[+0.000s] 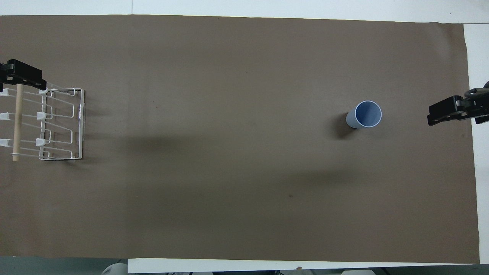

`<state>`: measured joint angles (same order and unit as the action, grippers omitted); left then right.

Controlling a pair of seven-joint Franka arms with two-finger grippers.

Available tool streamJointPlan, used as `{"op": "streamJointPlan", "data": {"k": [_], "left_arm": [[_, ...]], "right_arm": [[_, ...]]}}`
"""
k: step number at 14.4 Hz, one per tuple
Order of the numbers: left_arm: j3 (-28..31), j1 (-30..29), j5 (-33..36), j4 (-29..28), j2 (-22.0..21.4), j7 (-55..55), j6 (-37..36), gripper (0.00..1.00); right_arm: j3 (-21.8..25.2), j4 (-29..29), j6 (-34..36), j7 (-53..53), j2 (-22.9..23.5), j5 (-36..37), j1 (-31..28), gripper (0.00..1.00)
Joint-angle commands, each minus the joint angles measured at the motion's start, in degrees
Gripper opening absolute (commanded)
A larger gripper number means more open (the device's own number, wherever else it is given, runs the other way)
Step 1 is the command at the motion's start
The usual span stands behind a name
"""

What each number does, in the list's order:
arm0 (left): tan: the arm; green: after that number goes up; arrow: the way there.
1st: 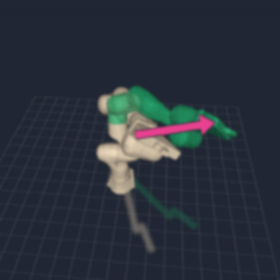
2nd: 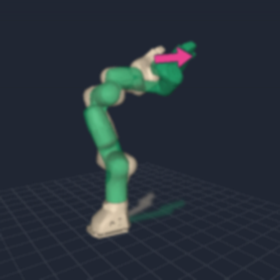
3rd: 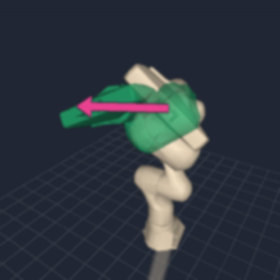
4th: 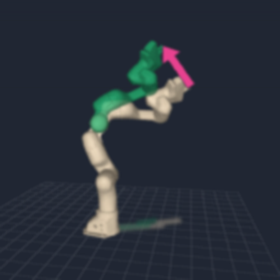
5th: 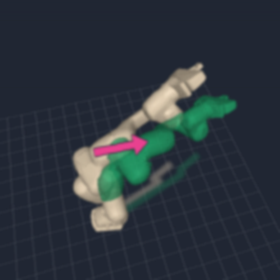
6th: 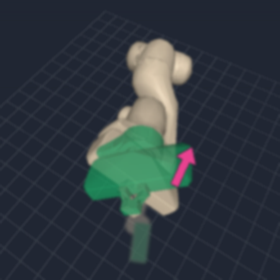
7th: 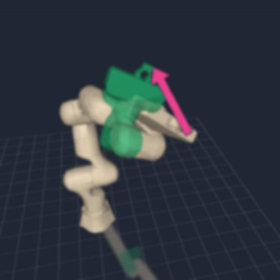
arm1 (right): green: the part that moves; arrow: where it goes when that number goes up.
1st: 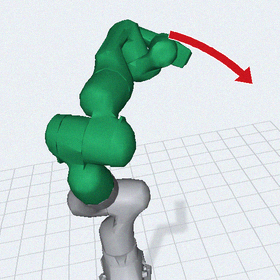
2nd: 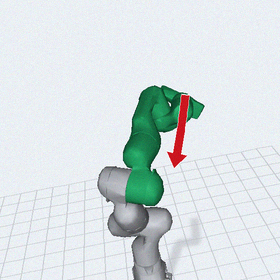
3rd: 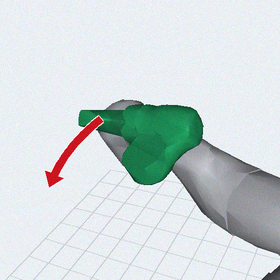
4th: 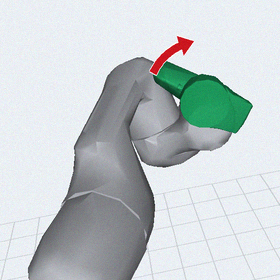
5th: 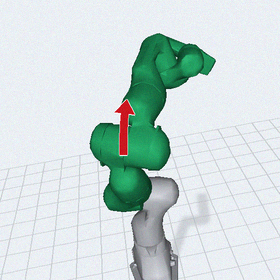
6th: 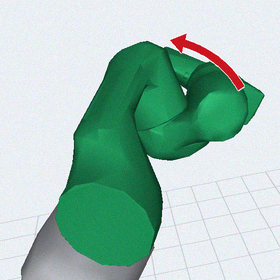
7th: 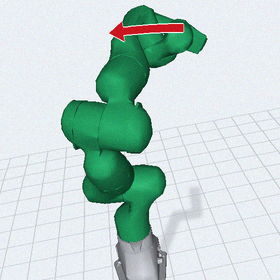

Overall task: Hang cup on cup holder
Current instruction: 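Reach the right gripper to the light blue cup and grasp its rim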

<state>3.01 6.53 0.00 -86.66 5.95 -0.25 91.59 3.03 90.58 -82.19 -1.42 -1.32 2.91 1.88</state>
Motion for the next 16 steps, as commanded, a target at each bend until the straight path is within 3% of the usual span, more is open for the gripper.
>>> {"op": "streamJointPlan", "data": {"k": [1,6,8,10,13,16], "left_arm": [[0.15,0.5,-0.44,-1.84,-1.55,0.69,1.31,1.0],[0.06,0.5,-0.44,-1.76,-1.55,0.69,1.31,1.0],[0.06,0.5,-0.53,-1.76,-1.55,0.69,1.22,1.0],[0.06,0.5,-0.44,-1.76,-2.17,0.69,1.22,1.0],[0.15,0.41,-0.44,-1.76,-2.34,0.78,1.22,1.0],[0.06,0.5,-0.44,-1.75,-2.61,0.95,1.22,1.0]], "right_arm": [[-0.22,0.83,-0.16,-1.3,-0.52,0.87,-0.56,1.0],[-0.04,2.57,-2.6,-1.82,-0.87,0.52,-0.91,1.0],[-0.04,9.76,-11.29,-6.02,-2.98,0.08,-1.09,1.0],[-0.04,14.87,-17.71,-10.95,-2.2,-1.75,-1.17,1.0],[-0.04,24.18,-32.99,-13.59,-0.09,-4.84,-1.35,1.0],[-0.04,25.61,-36.9,-16.86,2.9,-5.02,-1.17,1.0]]}}
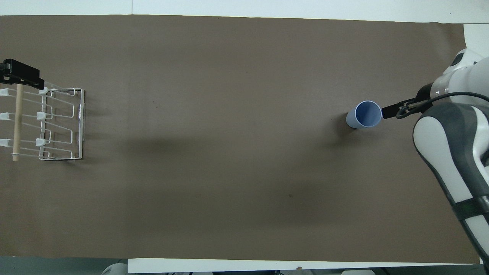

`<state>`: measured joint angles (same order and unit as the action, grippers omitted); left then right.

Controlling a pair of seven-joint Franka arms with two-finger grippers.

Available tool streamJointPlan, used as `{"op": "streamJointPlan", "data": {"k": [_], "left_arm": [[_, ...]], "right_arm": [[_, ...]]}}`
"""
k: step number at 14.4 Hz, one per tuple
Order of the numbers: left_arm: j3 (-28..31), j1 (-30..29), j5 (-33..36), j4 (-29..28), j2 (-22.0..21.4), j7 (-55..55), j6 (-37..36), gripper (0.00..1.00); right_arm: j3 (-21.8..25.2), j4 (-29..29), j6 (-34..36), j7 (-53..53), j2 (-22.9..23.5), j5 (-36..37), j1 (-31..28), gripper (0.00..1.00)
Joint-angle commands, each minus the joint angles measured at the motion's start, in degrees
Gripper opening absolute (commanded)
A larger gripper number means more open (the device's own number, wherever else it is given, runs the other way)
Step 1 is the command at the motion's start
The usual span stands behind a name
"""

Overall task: Hang cup on cup holder
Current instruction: 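Reach the right gripper to the light blue cup and grasp its rim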

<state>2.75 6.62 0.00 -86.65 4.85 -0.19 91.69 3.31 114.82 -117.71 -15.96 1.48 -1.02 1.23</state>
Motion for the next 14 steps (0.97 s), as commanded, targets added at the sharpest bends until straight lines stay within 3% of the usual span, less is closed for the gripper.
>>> {"op": "streamJointPlan", "data": {"k": [1,4,9,10,11,12,14], "left_arm": [[0.32,0.41,-0.44,-1.77,-1.51,0.9,1.13,1.0],[0.32,0.41,-0.44,-1.77,-1.51,0.9,1.13,1.0],[0.32,0.41,-0.44,-1.77,-1.51,0.72,0.95,1.0],[0.32,0.41,-0.44,-1.85,-1.51,0.72,1.04,1.0],[0.32,0.41,-0.44,-1.85,-1.51,0.72,0.95,1.0],[0.32,0.41,-0.44,-1.85,-1.51,0.72,0.95,1.0],[0.32,0.41,-0.44,-1.85,-1.51,0.72,0.86,1.0]], "right_arm": [[-0.32,2.5,-1.73,-2.58,0.28,-1.09,-0.61,1.0],[-0.32,5.23,-8.75,-4.78,3.34,-4.42,-0.79,0.99],[-0.32,5.06,-12.46,-6.97,6.96,-7.24,-0.79,0.83],[-0.32,5.06,-12.46,-7.85,7.04,-7.24,-0.79,0.75],[-0.32,5.24,-12.29,-7.95,7.48,-7.24,-0.88,0.6],[-0.32,5.24,-12.2,-8.03,7.57,-7.24,-0.79,0.35],[-0.32,4.89,-12.2,-7.51,8.1,-7.24,-0.18,0.02]]}}
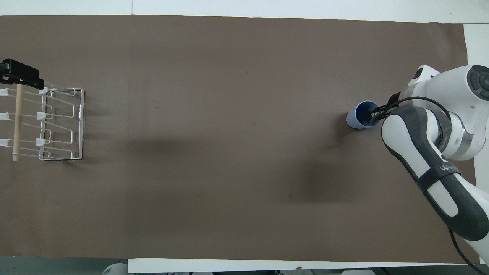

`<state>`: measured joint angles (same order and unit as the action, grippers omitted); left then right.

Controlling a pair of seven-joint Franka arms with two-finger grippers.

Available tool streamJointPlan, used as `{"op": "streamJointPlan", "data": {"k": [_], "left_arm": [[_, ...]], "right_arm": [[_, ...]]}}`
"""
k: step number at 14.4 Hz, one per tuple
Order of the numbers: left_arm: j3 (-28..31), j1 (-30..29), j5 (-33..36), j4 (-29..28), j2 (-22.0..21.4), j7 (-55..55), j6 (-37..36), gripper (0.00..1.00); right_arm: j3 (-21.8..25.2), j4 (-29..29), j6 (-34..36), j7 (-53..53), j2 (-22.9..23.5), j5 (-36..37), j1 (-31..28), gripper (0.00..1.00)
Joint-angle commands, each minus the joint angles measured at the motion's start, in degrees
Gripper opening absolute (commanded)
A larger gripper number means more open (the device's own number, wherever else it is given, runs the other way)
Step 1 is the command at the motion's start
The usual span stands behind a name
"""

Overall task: Hang cup on cup holder
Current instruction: 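Reach the right gripper to the light blue cup and grasp its rim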

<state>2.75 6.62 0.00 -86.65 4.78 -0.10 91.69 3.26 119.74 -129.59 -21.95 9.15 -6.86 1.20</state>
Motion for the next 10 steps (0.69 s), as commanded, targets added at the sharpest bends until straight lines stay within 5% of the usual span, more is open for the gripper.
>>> {"op": "streamJointPlan", "data": {"k": [1,6,10], "left_arm": [[0.32,0.41,-0.44,-1.85,-1.44,0.63,0.77,1.0],[0.32,0.41,-0.44,-1.85,-1.53,0.63,0.69,1.0],[0.32,0.41,-0.44,-1.85,-1.53,0.72,0.42,1.0]], "right_arm": [[-0.27,-0.47,0.12,-1.95,0.43,-1.4,-0.32,0.0],[-0.8,-7.13,9.06,-2.83,1.3,-2.53,-0.06,0.0],[-1.94,-10.41,19.88,-2.31,0.79,-26.48,0.55,0.0]]}}
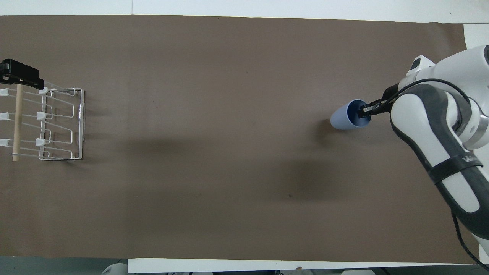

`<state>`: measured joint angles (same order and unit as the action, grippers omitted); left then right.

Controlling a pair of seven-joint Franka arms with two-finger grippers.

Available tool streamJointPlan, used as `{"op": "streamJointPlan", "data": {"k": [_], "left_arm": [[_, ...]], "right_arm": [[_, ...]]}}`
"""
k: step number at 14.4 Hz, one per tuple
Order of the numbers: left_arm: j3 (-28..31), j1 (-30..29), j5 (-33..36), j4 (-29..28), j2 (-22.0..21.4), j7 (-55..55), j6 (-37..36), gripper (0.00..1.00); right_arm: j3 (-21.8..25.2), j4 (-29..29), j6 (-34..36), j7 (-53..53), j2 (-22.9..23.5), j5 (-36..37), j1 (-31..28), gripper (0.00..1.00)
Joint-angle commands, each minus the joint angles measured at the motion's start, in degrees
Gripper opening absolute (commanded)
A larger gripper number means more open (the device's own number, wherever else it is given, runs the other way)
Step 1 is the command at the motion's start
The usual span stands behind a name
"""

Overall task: Hang cup on cup holder
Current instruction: 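Lift the cup with the right gripper and carry it toward the rack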

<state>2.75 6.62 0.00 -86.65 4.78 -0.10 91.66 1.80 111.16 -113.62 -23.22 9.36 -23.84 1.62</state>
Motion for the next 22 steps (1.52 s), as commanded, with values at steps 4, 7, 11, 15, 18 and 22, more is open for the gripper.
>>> {"op": "streamJointPlan", "data": {"k": [4,7,11,15,18,22], "left_arm": [[0.5,0.24,-0.44,-1.85,-1.53,0.54,0.36,1.0],[0.85,-0.47,-0.35,-1.85,-1.53,0.54,0.36,1.0],[0.76,-0.47,-0.26,-1.85,-2.94,0.37,-1.83,1.0],[0.59,0.41,-0.17,-3.42,-3.9,-1.12,-0.78,1.0],[-0.29,6.44,-0.52,-14.11,-8.98,-17.22,6.04,1.0],[-0.29,13.07,-8.49,-15.66,-8.65,-48.89,13.79,1.0]], "right_arm": [[-0.83,-1.65,7.01,2.81,-0.4,-29.72,6.44,0.0],[-0.83,-1.47,5.96,8.52,-0.48,-42.03,12.51,0.0],[-0.83,1.16,-0.7,12.14,-1.36,-61.01,18.58,0.0],[-1.0,4.32,-1.69,12.23,-1.45,-75.7,21.39,0.0],[-1.18,5.12,-0.73,12.06,0.65,-84.85,22.63,0.0],[-1.09,5.03,-3.01,10.65,2.15,-82.35,24.57,0.0]]}}
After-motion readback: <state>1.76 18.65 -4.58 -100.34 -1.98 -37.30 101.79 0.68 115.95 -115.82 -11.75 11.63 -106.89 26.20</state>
